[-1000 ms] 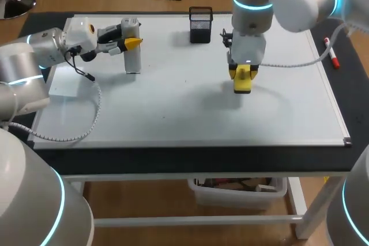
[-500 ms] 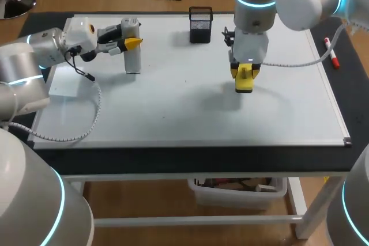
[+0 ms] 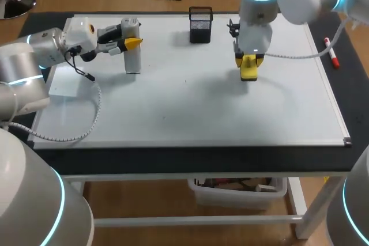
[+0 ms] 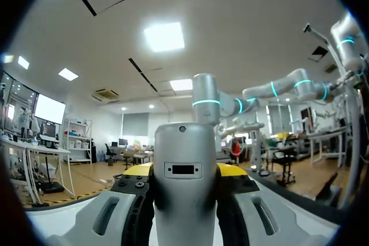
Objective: Pick up the inspection probe, press it on each red-marked spot on the whiteboard one by one, put down the probe, pick up the eraser, and wipe off all the red marks.
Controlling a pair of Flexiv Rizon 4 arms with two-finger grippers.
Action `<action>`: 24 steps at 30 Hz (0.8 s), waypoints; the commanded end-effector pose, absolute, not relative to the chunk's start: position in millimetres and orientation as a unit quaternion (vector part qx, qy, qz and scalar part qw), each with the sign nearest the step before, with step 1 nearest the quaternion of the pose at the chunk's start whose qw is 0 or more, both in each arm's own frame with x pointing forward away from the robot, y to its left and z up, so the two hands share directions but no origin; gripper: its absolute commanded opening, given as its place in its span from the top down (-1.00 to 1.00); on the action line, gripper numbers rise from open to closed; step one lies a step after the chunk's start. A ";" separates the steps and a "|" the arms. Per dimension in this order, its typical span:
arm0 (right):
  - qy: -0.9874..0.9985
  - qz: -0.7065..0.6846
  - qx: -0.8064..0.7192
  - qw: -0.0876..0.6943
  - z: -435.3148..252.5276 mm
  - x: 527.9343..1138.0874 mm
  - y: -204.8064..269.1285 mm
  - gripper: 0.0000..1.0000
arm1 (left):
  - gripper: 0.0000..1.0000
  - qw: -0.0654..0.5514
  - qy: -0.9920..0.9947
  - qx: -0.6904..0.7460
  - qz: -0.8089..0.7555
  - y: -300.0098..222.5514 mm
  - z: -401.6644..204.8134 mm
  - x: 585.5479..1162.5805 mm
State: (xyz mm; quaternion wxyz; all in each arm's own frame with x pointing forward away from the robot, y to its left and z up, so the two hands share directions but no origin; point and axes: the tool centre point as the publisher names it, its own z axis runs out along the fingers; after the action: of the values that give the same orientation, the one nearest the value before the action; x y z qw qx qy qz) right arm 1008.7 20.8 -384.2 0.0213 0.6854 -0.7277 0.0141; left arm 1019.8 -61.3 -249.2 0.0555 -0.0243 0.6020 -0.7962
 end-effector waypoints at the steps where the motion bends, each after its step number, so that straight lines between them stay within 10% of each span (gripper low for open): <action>1: -0.723 -0.004 0.689 0.041 -389.9 1053.7 25.1 1.00 | 1.00 0.057 0.602 -0.025 -0.796 -62.1 -248.1 1018.9; 24: -0.716 -0.030 0.696 0.054 -410.3 1174.7 25.7 1.00 | 1.00 0.057 0.602 -0.025 -0.796 -62.1 -248.1 1018.9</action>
State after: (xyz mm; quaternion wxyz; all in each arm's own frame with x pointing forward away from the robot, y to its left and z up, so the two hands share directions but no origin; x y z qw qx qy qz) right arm 1145.6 21.6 -404.2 0.0150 0.6967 -0.7172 0.0017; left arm 1019.8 -61.3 -249.3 0.0556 -0.0244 0.6021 -0.7961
